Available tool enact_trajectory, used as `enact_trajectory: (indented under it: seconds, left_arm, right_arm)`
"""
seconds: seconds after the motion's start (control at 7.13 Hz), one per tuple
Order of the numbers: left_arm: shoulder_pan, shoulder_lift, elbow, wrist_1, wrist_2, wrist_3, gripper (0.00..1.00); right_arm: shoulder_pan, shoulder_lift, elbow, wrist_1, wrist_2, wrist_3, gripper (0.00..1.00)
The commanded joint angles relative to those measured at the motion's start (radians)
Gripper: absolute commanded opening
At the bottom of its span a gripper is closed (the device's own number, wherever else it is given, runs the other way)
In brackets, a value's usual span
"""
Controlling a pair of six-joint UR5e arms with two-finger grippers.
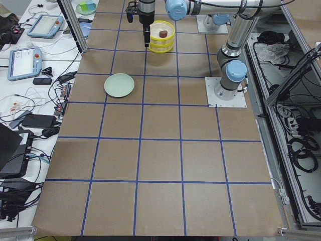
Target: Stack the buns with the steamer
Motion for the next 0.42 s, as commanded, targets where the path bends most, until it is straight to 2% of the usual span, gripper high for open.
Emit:
enact_trajectory:
  seconds: [0.0,0.28]
  left_arm:
    - [-0.001,0.001,-0.002,0.000,-0.002,-0.001,1.00]
    - [-0.001,0.001,-0.015,0.000,-0.005,-0.001,1.00]
  right_arm:
    - [0.001,0.000,0.001,0.001,0.002,0.001,1.00]
    - [0.001,0.000,0.001,0.001,-0.001,-0.004,1.00]
